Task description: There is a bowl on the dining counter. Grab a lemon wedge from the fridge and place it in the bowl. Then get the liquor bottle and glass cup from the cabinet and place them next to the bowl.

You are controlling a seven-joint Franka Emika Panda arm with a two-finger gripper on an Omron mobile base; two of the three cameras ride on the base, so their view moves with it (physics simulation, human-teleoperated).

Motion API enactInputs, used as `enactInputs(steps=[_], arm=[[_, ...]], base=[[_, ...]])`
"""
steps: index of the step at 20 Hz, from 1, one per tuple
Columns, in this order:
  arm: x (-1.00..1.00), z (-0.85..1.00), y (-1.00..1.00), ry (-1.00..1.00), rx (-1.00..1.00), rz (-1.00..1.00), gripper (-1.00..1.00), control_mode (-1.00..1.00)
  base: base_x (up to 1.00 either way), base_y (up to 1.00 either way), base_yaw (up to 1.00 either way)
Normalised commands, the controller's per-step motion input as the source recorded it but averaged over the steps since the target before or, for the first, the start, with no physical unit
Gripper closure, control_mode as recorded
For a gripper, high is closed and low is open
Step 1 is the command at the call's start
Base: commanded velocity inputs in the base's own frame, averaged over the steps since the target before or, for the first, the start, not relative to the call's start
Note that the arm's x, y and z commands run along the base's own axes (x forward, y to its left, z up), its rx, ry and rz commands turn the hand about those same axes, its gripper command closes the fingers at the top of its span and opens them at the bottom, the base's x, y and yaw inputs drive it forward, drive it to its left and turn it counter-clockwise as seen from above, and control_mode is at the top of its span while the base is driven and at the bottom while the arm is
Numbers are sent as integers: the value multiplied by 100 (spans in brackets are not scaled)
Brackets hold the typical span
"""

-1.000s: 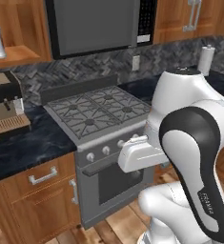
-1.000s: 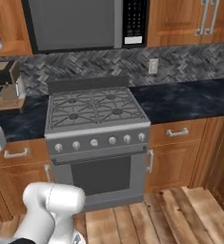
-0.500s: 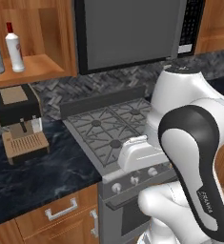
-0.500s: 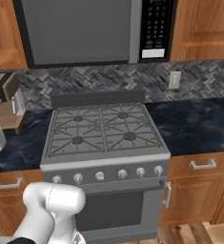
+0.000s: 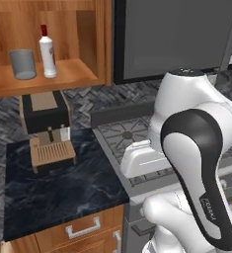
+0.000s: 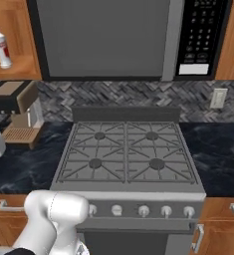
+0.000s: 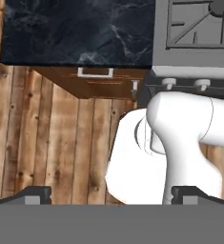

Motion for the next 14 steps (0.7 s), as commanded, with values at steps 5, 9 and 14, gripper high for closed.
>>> enactInputs(steps=[5,9,14], arm=[[0,0,0,0,0,0,-100,100],[0,0,0,0,0,0,-100,100],[12,28,13,-9,0,2,-100,-100]], base=[[87,0,21],[70,1,9],[0,0,0]])
